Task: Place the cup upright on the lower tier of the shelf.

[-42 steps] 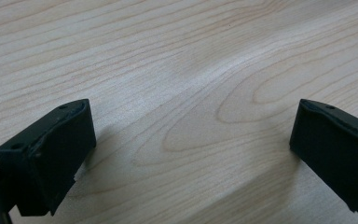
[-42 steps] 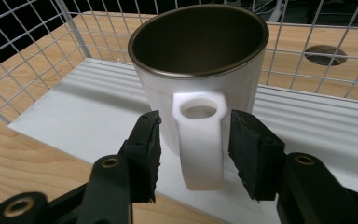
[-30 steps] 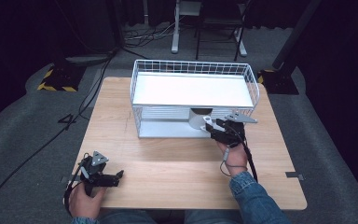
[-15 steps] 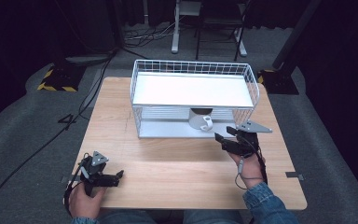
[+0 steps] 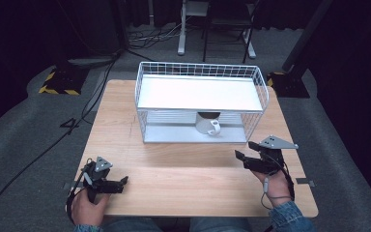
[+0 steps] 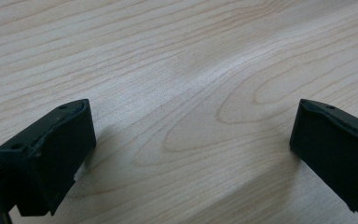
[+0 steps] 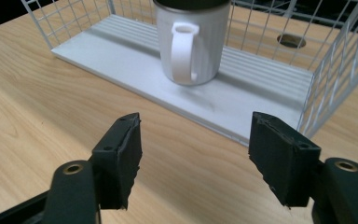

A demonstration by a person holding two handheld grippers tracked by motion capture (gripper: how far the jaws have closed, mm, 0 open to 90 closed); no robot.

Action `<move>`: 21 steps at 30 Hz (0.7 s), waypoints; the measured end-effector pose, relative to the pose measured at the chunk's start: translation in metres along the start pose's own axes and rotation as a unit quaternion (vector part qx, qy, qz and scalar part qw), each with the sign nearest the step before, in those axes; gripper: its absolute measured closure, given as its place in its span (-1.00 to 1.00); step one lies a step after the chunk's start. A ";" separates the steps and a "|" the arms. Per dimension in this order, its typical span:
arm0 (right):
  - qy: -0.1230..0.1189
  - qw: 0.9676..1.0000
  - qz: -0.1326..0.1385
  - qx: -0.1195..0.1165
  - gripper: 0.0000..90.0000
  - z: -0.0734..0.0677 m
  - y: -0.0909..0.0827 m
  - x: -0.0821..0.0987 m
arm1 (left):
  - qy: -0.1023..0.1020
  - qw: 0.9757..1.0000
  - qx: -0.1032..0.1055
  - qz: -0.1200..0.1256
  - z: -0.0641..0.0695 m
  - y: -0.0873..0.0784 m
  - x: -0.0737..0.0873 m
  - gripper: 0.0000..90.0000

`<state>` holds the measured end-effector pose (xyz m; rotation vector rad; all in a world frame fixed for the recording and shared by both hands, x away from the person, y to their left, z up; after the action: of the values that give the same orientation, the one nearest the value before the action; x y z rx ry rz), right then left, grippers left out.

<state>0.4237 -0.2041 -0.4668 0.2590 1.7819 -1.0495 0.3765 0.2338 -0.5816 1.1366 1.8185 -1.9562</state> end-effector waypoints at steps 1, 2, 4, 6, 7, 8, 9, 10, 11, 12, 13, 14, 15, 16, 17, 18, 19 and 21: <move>0.000 1.000 0.000 0.000 -0.29 0.000 0.000 0.000 | -0.001 1.000 0.000 0.000 0.000 0.000 0.000 -0.99; 0.004 1.000 0.000 -0.001 -0.31 0.001 -0.002 0.002 | 0.000 1.000 0.000 0.000 0.000 0.000 0.000 -0.99; 0.010 1.000 -0.001 -0.002 -0.34 0.003 -0.005 0.007 | 0.000 1.000 0.000 0.000 0.000 0.000 0.000 -0.99; 0.014 1.000 0.001 -0.004 -0.38 0.005 -0.008 0.012 | 0.000 1.000 0.000 0.000 0.000 0.000 0.000 -0.99; 0.019 1.000 0.001 -0.003 -0.40 0.006 -0.010 0.015 | -0.001 1.000 0.000 0.000 0.000 0.000 0.000 -0.99; 0.021 1.000 0.000 -0.005 -0.42 0.007 -0.012 0.018 | 0.000 1.000 0.000 0.000 0.000 0.000 0.000 -0.99; 0.032 0.999 0.002 -0.008 -0.47 0.011 -0.014 0.023 | 0.000 1.000 0.000 0.000 0.000 0.000 0.000 -0.99; 0.040 0.999 0.005 -0.012 -0.50 0.013 -0.015 0.026 | 0.000 1.000 0.000 0.000 0.000 0.000 0.000 -0.99; 0.045 0.999 0.008 -0.016 -0.54 0.015 -0.016 0.029 | 0.000 1.000 0.000 -0.001 0.000 0.000 0.000 -0.99; 0.045 0.999 0.008 -0.016 -0.54 0.015 -0.016 0.029 | 0.000 1.000 0.000 0.000 0.000 0.000 0.000 -0.99; 0.048 0.999 0.008 -0.019 -0.57 0.016 -0.016 0.032 | 0.000 1.000 0.000 0.000 0.000 0.000 0.000 -0.99; 0.048 0.999 0.004 -0.017 -0.59 0.021 -0.015 0.040 | -0.001 1.000 0.000 0.000 0.000 0.000 0.000 -0.99; 0.048 0.999 0.004 -0.017 -0.59 0.021 -0.015 0.040 | -0.001 1.000 0.000 0.000 0.000 0.000 0.000 -0.99; 0.049 0.999 0.001 -0.015 -0.61 0.023 -0.015 0.044 | 0.000 1.000 0.000 0.000 0.000 0.000 0.000 -0.99; 0.049 0.999 -0.003 -0.015 -0.62 0.025 -0.014 0.048 | 0.000 1.000 0.000 0.000 0.000 0.000 0.000 -0.99; 0.049 0.999 -0.005 -0.013 -0.63 0.027 -0.014 0.051 | 0.000 1.000 0.000 0.000 0.000 0.000 0.000 -0.99; 0.046 0.999 -0.008 -0.013 -0.65 0.029 -0.013 0.054 | 0.000 1.000 0.000 0.000 0.000 0.000 0.000 -0.99; 0.045 0.999 -0.012 -0.010 -0.65 0.032 -0.012 0.061 | 0.000 1.000 0.000 -0.001 0.000 0.000 0.000 -0.99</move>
<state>0.4090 -0.2524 -0.5151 0.2766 1.8798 -1.0510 0.3763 0.2338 -0.5816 1.1349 1.8192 -1.9579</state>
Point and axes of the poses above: each handheld gripper's, and its own axes: y roughly forward along the jaws, x roughly out of its underside, z roughly to its right, the point moved 10 cm from there along y, roughly forward along the jaws, and after that the axes turned 8 degrees about -x, right-handed, at the moved point
